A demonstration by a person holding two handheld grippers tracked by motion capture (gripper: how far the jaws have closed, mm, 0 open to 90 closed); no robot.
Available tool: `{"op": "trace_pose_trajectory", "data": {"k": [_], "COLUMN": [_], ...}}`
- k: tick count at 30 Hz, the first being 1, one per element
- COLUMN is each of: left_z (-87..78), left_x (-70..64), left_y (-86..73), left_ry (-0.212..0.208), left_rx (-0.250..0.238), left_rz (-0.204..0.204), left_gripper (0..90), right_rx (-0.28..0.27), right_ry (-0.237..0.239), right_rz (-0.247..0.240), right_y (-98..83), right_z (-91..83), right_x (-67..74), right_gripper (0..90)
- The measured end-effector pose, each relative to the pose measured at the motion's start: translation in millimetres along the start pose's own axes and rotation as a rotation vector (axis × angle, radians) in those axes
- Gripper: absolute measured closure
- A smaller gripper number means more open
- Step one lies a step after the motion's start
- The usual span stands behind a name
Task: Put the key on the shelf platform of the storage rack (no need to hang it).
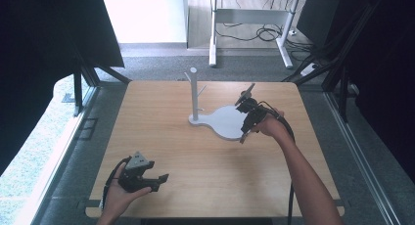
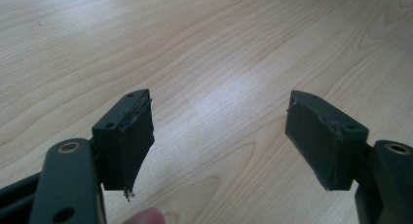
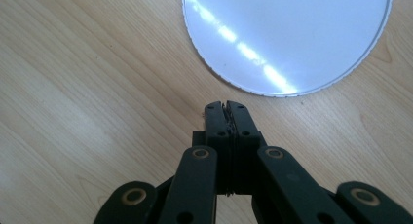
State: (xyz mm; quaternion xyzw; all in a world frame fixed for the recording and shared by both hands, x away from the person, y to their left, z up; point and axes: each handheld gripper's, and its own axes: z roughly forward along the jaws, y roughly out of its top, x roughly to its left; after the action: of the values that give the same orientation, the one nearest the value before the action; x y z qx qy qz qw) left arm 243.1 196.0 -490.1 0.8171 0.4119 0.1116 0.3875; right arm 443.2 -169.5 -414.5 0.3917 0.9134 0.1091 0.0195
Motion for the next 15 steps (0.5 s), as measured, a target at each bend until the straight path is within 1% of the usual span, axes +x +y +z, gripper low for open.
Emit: {"op": "trace_pose_trajectory", "data": {"k": [6,7,12,13,15], "left_z": [-0.5,-0.5,-0.6,-0.6,-0.5], "left_x": [0.8,0.8,1.6,1.5,1.5], "left_y": [-0.1,-0.1,-0.2,-0.3,-0.3], "left_ry": [0.003,0.003,0.004,0.004,0.003], "left_rx": [0.0,0.0,0.003,0.004,0.003], "left_rz": [0.0,0.0,0.0,0.0,0.001], "left_gripper": [26.1,26.1,26.1,26.1,26.1], "right_rx": [-0.002,0.005,-0.002,-0.006,-0.012], "right_ry": [0.006,0.005,0.003,0.009,0.01], "right_rz": [0.003,0.003,0.011,0.025,0.032], "right_y": [8.2,9.3,15.2,17.6,20.0], "right_z": [2.5,3.1,4.2,4.1,4.7], "right_x": [-3.4,-3.6,-6.9,-9.1,-11.5], "right_gripper": [90.0,90.0,90.0,90.0,90.0]}}
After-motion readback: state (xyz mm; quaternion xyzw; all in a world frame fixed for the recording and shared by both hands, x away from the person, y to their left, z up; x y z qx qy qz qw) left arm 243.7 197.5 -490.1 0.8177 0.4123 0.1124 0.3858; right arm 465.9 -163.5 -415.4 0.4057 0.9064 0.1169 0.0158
